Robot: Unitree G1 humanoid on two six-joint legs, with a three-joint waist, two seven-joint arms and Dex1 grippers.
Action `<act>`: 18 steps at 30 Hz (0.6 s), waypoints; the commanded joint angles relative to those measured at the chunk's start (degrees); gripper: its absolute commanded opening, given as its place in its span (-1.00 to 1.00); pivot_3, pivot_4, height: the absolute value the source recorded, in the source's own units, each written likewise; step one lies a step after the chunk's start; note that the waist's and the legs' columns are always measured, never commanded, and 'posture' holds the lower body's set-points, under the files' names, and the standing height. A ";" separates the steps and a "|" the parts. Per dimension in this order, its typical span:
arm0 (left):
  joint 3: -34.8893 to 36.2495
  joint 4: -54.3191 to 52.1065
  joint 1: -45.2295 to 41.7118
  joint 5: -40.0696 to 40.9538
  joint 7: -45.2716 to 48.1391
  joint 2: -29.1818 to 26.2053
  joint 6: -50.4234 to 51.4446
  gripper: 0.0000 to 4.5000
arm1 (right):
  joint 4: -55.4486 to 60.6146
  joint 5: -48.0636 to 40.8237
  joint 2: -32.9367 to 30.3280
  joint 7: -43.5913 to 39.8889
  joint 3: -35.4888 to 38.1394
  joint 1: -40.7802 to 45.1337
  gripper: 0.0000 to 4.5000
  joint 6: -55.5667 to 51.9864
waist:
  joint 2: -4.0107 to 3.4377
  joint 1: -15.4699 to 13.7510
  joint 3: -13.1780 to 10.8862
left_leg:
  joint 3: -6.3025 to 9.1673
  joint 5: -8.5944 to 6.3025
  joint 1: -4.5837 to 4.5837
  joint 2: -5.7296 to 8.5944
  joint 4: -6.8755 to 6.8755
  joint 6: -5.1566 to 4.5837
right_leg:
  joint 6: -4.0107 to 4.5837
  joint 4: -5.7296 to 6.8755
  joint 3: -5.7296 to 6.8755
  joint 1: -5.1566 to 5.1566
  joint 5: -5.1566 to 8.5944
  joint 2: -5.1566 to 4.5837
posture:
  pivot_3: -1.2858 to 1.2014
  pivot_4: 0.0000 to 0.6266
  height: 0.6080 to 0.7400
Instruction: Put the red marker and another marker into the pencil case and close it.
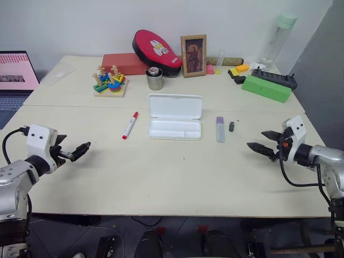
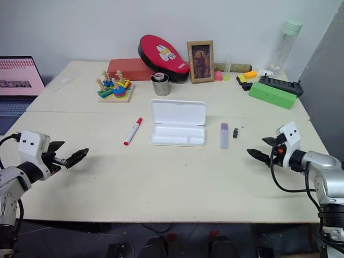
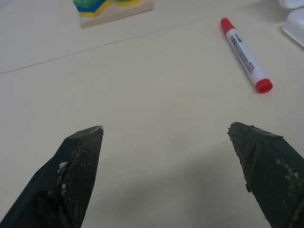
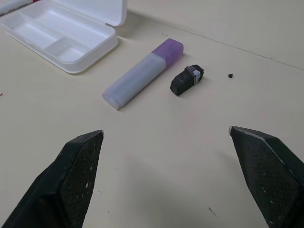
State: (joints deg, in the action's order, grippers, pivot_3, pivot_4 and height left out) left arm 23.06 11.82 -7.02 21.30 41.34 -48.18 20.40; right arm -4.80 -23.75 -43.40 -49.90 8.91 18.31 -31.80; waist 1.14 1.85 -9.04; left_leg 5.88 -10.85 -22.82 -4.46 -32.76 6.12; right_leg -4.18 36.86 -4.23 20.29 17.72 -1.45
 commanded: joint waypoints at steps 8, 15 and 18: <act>0.53 -2.79 1.72 -0.73 1.14 -0.98 0.88 1.00 | 1.42 0.31 -0.50 -0.08 0.63 1.02 0.99 0.42 | 0.00 -0.02 0.00 | -0.02 0.00 0.01 0.00 0.00 0.00 | 0.01 0.00 0.00 0.00 0.01 0.00 | 0.03 -0.52 1.00; 1.19 -3.76 2.78 -0.96 1.73 -1.09 1.12 1.00 | 1.04 0.54 -0.36 -0.52 0.04 1.38 0.99 0.39 | 0.01 -0.11 0.00 | -0.02 0.00 0.00 0.00 0.00 0.00 | 0.01 0.01 -0.01 0.01 0.01 0.00 | 0.03 -0.52 1.00; 0.78 -4.49 2.64 -0.99 1.77 -0.83 1.54 1.00 | 1.52 0.22 -0.56 -0.88 -0.15 0.95 0.99 0.13 | 0.00 -0.05 0.00 | -0.03 0.00 0.01 -0.01 -0.01 0.00 | 0.00 0.01 -0.01 0.00 0.00 0.00 | 0.03 -0.52 1.00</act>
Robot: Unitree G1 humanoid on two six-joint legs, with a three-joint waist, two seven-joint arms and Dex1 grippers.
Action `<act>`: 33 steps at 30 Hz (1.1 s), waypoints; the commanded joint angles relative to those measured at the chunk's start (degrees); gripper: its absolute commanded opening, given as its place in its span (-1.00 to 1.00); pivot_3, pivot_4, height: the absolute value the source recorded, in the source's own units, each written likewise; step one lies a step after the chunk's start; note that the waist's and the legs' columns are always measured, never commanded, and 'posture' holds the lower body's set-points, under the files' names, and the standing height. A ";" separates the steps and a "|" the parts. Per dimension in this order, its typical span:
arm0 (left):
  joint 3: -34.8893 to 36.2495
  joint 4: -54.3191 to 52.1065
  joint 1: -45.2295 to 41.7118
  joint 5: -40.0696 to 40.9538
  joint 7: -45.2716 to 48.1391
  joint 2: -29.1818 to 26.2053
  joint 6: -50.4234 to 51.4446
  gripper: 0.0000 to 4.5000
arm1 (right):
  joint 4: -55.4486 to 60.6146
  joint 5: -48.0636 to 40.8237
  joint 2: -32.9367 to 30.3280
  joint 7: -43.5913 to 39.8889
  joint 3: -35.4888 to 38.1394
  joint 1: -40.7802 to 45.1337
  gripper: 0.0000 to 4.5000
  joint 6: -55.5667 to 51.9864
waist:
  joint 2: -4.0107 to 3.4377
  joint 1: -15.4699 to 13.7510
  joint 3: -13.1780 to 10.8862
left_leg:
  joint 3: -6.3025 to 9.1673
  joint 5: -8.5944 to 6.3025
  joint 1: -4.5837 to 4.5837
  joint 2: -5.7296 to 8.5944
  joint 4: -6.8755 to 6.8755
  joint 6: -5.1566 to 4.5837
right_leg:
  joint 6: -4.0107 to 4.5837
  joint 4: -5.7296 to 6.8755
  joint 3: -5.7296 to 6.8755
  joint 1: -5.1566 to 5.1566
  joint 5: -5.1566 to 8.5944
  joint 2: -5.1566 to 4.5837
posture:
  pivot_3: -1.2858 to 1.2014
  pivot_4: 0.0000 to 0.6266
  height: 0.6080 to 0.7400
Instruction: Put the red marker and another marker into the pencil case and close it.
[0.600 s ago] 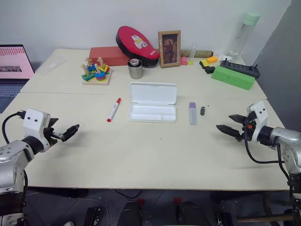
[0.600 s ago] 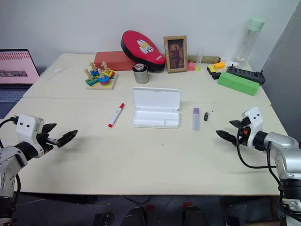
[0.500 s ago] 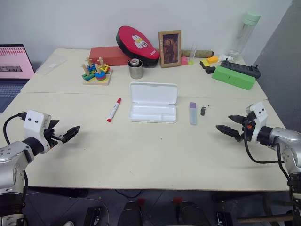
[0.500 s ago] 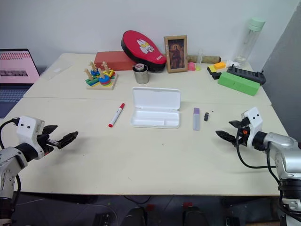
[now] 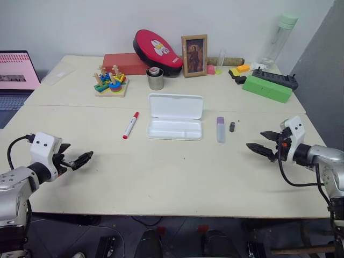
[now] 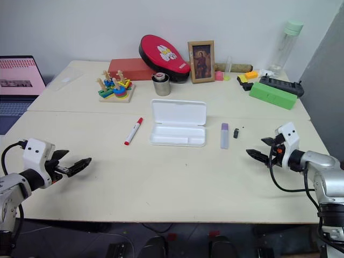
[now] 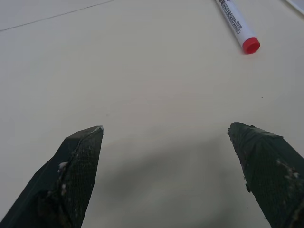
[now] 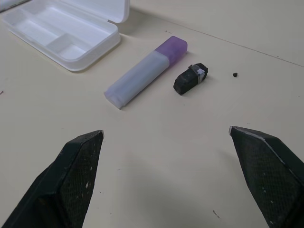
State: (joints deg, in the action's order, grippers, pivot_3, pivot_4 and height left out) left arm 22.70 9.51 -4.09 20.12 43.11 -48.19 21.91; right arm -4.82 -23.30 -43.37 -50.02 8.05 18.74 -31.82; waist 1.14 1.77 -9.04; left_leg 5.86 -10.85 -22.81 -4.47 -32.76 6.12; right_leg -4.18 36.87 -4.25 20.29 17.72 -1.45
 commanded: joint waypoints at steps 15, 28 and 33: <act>1.83 -4.69 0.98 1.38 1.28 -0.59 1.92 1.00 | 2.44 -0.52 -1.41 -3.18 -0.79 2.97 0.99 -1.31 | -0.01 0.07 0.00 | 0.00 0.00 0.01 0.00 0.00 0.00 | 0.00 0.01 0.00 0.00 0.00 0.00 | 0.03 -0.52 1.00; -5.79 -21.07 -2.87 10.70 5.62 8.49 2.37 1.00 | -6.02 7.26 12.02 -16.16 -25.53 28.93 0.99 1.99 | -0.04 0.26 -0.02 | -0.01 0.00 0.04 -0.09 -0.03 0.00 | 0.12 0.04 0.00 0.00 -0.09 0.09 | 0.03 -0.52 1.00; -9.77 -24.55 -6.09 12.10 5.87 11.64 2.67 1.00 | -22.98 15.81 20.40 -15.14 -31.35 36.57 0.99 11.76 | 0.10 -0.16 0.06 | 0.07 0.00 -0.01 -0.08 -0.05 0.00 | 0.24 0.09 0.08 -0.01 -0.18 0.09 | 0.03 -0.52 1.00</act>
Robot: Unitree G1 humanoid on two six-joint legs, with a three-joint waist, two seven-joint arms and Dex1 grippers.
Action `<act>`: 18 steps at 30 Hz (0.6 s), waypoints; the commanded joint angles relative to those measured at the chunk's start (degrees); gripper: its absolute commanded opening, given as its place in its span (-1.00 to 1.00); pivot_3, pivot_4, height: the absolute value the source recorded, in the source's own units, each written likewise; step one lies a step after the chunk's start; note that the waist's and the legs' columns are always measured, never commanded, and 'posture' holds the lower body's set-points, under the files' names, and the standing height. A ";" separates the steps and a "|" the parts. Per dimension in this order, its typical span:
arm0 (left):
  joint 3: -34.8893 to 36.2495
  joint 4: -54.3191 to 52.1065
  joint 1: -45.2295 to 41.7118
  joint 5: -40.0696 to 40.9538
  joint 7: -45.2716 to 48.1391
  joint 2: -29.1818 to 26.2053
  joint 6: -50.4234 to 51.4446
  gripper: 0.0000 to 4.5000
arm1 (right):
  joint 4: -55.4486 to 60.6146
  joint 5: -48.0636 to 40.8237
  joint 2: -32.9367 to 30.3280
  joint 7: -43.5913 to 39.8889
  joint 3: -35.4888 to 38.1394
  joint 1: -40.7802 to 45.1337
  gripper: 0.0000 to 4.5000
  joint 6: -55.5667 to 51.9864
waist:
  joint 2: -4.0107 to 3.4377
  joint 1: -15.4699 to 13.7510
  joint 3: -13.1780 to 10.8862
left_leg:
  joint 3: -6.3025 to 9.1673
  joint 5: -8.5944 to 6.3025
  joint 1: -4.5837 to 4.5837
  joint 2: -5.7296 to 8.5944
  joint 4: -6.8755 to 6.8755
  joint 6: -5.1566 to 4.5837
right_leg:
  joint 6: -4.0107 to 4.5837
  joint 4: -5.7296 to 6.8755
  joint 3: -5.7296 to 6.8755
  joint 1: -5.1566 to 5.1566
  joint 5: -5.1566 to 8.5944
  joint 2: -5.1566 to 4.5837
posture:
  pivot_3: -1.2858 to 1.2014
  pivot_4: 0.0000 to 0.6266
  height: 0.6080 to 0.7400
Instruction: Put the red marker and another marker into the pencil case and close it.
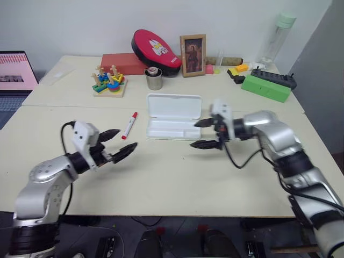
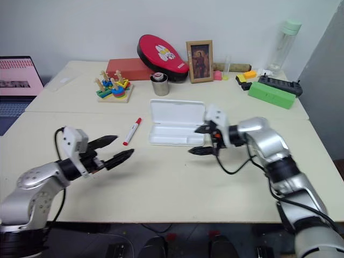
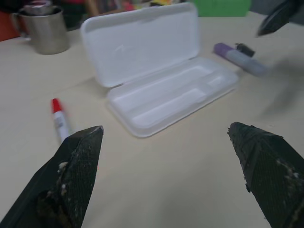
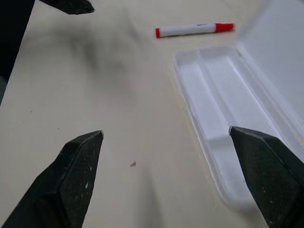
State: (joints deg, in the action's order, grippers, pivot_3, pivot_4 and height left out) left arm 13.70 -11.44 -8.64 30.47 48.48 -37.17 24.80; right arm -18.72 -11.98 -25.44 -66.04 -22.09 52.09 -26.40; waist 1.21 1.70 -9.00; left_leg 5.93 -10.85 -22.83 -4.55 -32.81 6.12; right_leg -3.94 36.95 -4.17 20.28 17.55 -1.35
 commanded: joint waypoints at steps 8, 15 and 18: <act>-2.78 -6.69 -1.57 1.97 -1.43 1.70 1.03 1.00 | -27.65 11.31 7.94 1.28 -1.81 8.84 0.99 15.42 | -0.04 0.23 -0.02 | 0.03 0.00 0.00 0.03 0.02 0.00 | 0.03 0.01 0.02 0.00 0.00 0.00 | 0.03 -0.52 1.00; -1.25 -7.68 -1.85 3.31 -3.47 2.05 2.09 1.00 | -34.51 14.86 9.69 0.87 -1.51 10.55 0.91 18.46 | -0.06 0.33 -0.03 | 0.03 0.00 0.03 0.02 -0.01 0.01 | 0.03 0.06 0.01 -0.02 0.00 0.00 | 0.03 -0.52 1.00; -0.81 -7.80 -2.01 4.11 -4.00 1.99 2.77 1.00 | -37.20 16.68 11.03 2.68 -1.44 11.27 0.69 19.75 | -0.06 0.33 -0.03 | 0.04 0.00 0.03 0.02 0.00 0.01 | 0.03 0.07 0.01 -0.02 0.00 0.00 | 0.03 -0.52 1.00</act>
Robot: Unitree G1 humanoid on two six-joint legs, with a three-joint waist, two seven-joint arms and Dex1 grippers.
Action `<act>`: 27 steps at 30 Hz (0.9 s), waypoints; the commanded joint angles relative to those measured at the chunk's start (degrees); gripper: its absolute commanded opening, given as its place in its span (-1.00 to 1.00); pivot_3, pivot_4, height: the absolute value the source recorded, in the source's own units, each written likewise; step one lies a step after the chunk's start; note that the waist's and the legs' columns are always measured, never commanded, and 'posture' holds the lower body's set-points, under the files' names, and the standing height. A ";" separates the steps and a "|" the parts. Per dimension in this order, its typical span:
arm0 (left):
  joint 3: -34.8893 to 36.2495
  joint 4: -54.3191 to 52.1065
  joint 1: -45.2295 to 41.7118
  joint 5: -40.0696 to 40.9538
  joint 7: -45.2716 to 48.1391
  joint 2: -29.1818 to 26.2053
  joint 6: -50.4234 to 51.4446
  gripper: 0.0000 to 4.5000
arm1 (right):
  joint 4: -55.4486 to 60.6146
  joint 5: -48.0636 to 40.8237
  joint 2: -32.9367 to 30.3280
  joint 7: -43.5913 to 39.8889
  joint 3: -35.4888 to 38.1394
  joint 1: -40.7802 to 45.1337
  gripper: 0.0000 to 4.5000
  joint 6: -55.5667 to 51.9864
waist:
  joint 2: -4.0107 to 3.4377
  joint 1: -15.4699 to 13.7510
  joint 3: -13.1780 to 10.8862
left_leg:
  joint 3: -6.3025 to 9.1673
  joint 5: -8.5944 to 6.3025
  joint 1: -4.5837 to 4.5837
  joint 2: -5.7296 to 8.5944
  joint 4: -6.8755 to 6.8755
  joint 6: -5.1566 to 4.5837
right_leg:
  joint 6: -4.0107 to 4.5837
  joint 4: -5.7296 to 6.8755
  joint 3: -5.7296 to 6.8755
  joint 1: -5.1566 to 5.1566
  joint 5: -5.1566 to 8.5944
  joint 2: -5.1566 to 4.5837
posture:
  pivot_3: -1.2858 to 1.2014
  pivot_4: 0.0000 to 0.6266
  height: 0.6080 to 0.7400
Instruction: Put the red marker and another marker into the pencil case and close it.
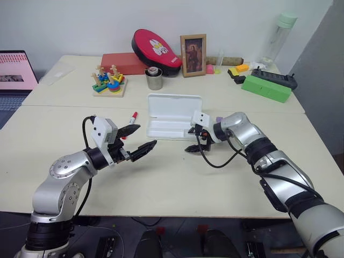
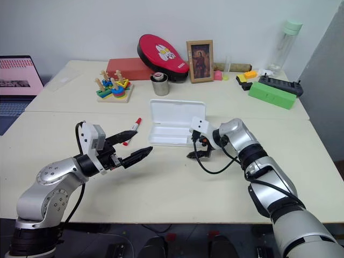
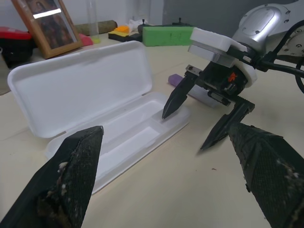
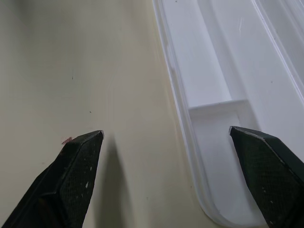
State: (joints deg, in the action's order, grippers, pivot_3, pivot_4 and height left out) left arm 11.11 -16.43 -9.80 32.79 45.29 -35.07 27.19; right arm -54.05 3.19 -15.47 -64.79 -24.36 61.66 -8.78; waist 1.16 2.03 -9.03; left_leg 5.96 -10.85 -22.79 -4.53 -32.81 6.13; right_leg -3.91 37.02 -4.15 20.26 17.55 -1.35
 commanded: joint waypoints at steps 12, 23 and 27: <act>2.22 -2.60 -2.18 5.24 -1.06 -0.49 2.91 1.00 | -7.27 3.87 3.03 3.40 2.97 3.85 -0.53 5.66 | -0.01 -0.02 0.00 | 0.00 0.00 0.01 0.00 0.00 0.00 | 0.00 0.02 0.00 -0.01 0.00 0.00 | 0.03 -0.52 1.00; 2.09 -1.66 -2.47 4.48 -0.58 -1.11 2.36 1.00 | -4.87 4.67 2.27 2.14 4.37 3.50 -0.97 8.61 | -0.01 -0.02 -0.01 | 0.01 0.00 0.00 0.00 0.00 0.00 | 0.00 0.02 0.00 -0.01 0.00 0.00 | 0.03 -0.52 1.00; 4.32 -4.11 1.35 5.19 -0.52 -2.50 2.91 1.00 | 6.57 2.79 0.33 -3.29 4.00 -0.53 -0.97 6.72 | -0.03 0.03 -0.02 | 0.00 0.00 -0.01 0.00 0.02 0.00 | 0.00 0.00 0.00 0.01 0.00 0.00 | 0.03 -0.52 1.00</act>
State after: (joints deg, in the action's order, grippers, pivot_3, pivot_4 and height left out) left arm 12.79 -17.03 -10.19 37.21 44.47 -36.26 30.55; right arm -55.38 7.73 -13.89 -65.07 -21.36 62.80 -1.27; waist 1.13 2.06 -9.05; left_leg 5.97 -10.85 -22.81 -4.53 -32.78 6.13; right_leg -3.91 37.01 -4.15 20.27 17.55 -1.36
